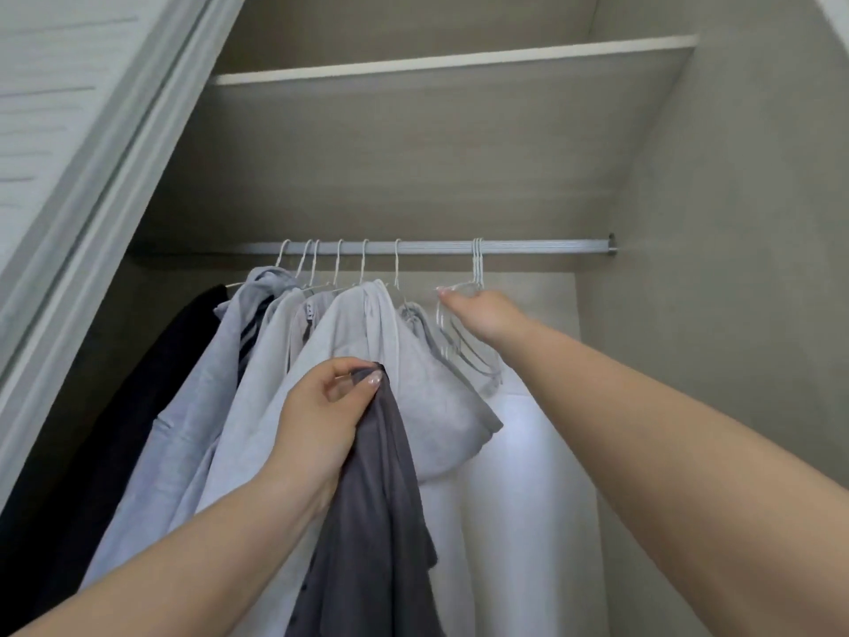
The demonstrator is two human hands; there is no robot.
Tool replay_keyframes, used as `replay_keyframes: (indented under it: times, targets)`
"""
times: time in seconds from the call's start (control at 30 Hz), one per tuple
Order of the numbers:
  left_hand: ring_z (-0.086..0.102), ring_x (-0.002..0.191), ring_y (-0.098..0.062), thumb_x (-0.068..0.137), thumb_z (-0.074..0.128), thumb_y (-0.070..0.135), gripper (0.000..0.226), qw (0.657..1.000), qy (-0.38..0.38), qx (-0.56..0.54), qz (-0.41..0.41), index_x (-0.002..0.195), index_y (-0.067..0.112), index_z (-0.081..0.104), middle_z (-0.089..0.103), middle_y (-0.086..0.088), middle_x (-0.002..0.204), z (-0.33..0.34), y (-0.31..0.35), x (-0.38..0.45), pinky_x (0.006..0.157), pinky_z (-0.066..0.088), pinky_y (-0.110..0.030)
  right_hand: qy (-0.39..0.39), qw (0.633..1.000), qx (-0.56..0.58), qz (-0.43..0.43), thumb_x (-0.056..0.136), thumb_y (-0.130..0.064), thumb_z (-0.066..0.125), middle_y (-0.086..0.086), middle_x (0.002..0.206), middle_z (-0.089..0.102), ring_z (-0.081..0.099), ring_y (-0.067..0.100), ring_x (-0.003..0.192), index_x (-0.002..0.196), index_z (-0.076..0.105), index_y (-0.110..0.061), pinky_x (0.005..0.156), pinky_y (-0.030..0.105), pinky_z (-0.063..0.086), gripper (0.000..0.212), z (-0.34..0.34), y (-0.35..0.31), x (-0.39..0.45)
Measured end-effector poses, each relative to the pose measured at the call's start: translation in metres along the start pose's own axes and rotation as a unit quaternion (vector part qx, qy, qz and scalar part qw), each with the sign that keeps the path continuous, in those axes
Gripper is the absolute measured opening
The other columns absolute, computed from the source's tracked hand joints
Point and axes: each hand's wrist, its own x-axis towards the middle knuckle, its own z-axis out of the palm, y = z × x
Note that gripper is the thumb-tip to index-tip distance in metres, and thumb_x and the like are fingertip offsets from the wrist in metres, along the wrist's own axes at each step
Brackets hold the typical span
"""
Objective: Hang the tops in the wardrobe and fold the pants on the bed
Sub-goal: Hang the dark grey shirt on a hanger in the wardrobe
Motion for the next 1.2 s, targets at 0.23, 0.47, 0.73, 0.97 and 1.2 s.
replay_keyframes:
  times: [0.23,0.47,0.73,0.97,1.2]
  targets:
    - [0.066,0.074,-0.008,0.086,0.067,0.011,0.007,1.000,0.001,0.011,-0.004,0.089,0.017,0.071,0.073,-0.001,0.082,0.002,-0.008,0.006,0.069,0.048,-0.025,0.064,0.997,-0.007,-0.030,0.101,-0.037,0.036,0.008,0.066,0.049,0.050,0.025,0.078,0.058,0.040,-0.010,0.068,0.027,0.032,0.051,0.036,0.014,0.021]
    - [0.066,0.077,-0.011,0.085,0.068,0.013,0.007,1.000,-0.012,0.026,-0.006,0.088,0.018,0.072,0.073,-0.001,0.083,0.002,-0.014,0.003,0.077,0.049,-0.031,0.223,0.973,-0.033,-0.043,0.103,-0.037,0.018,0.015,0.117,0.058,0.056,0.034,0.104,0.106,0.059,-0.004,0.075,0.035,0.036,0.052,0.032,0.025,0.014]
    - [0.066,0.080,-0.015,0.085,0.067,0.010,0.011,0.999,-0.025,0.026,-0.018,0.084,0.018,0.073,0.074,-0.006,0.087,0.005,-0.011,-0.007,0.082,0.049,-0.035,0.161,0.987,0.017,-0.009,0.093,-0.028,0.026,0.012,0.096,0.068,0.062,0.031,0.090,0.089,0.064,-0.005,0.078,0.037,0.048,0.044,0.010,0.033,0.019]
    - [0.067,0.077,-0.016,0.085,0.066,0.006,0.012,0.998,-0.033,0.011,-0.052,0.082,0.016,0.073,0.074,-0.007,0.086,0.008,-0.012,-0.017,0.079,0.051,-0.034,0.167,0.977,0.126,0.032,0.097,-0.016,0.025,0.022,0.106,0.064,0.052,0.030,0.086,0.084,0.055,-0.001,0.071,0.032,0.036,0.036,-0.001,0.040,0.025]
    - [0.066,0.074,-0.015,0.085,0.066,0.005,0.011,0.997,-0.032,0.008,-0.077,0.083,0.014,0.072,0.073,-0.007,0.084,0.011,-0.013,-0.025,0.073,0.050,-0.032,0.244,0.947,0.207,0.013,0.100,-0.017,0.027,0.010,0.133,0.055,0.052,0.025,0.122,0.137,0.044,-0.009,0.104,0.037,0.041,0.042,-0.015,0.053,0.023]
